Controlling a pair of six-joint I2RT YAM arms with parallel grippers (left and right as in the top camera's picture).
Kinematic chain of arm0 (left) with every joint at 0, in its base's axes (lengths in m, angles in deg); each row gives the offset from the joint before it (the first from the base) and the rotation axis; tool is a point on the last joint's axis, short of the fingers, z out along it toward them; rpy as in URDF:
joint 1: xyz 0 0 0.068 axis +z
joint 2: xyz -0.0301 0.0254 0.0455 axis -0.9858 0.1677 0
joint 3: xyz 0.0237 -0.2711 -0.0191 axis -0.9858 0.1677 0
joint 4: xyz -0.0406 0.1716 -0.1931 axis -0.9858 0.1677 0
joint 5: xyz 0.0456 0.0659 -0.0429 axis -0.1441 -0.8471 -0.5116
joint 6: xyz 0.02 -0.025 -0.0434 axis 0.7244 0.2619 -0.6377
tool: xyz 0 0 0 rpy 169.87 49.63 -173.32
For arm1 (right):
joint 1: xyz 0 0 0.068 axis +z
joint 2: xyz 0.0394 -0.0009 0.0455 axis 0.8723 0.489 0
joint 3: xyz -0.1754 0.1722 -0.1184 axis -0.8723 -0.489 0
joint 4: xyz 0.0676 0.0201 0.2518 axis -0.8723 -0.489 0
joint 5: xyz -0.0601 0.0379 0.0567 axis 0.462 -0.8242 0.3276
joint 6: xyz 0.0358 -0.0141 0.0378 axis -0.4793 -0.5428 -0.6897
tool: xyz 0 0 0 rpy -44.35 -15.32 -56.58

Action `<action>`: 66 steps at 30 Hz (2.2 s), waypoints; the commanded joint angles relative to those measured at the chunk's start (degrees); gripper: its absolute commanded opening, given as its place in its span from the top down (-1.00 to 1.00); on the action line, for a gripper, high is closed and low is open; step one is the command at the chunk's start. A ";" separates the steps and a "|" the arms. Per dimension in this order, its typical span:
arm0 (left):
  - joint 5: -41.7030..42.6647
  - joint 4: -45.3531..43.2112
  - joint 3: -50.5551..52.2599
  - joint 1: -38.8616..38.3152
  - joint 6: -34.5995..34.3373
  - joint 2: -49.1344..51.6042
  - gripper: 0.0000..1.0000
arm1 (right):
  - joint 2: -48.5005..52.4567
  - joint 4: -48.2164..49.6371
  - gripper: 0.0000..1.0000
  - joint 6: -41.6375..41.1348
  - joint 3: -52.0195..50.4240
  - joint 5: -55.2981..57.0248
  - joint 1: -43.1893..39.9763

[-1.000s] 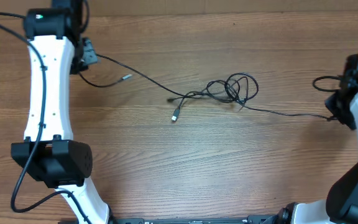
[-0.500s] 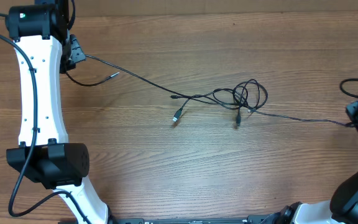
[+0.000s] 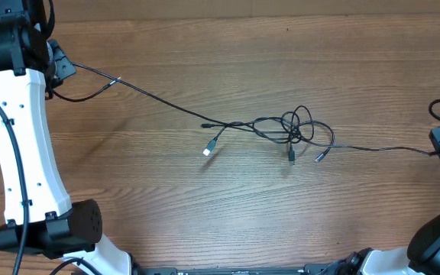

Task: Untangle cables

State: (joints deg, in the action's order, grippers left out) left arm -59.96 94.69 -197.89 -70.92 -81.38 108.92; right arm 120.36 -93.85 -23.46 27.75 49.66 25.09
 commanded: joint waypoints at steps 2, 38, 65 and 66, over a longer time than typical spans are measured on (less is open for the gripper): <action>12.70 -0.96 -1.36 -0.11 2.40 -1.01 0.92 | -1.81 1.14 0.92 7.23 1.27 -12.68 0.13; 16.04 -22.10 27.30 -9.90 13.35 -1.03 0.92 | -7.02 -13.11 -1.00 15.02 9.09 -17.79 31.12; 16.85 -21.53 27.30 -9.88 13.40 -1.03 0.91 | 12.15 4.13 0.92 52.85 4.96 -24.59 53.55; 16.85 -21.53 27.30 -9.88 13.40 -1.03 0.92 | 12.15 4.83 0.92 52.83 5.35 -24.35 53.57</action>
State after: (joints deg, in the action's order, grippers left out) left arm -43.74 73.38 -170.52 -80.90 -68.70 108.57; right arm 132.66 -90.11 28.49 32.95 25.90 78.55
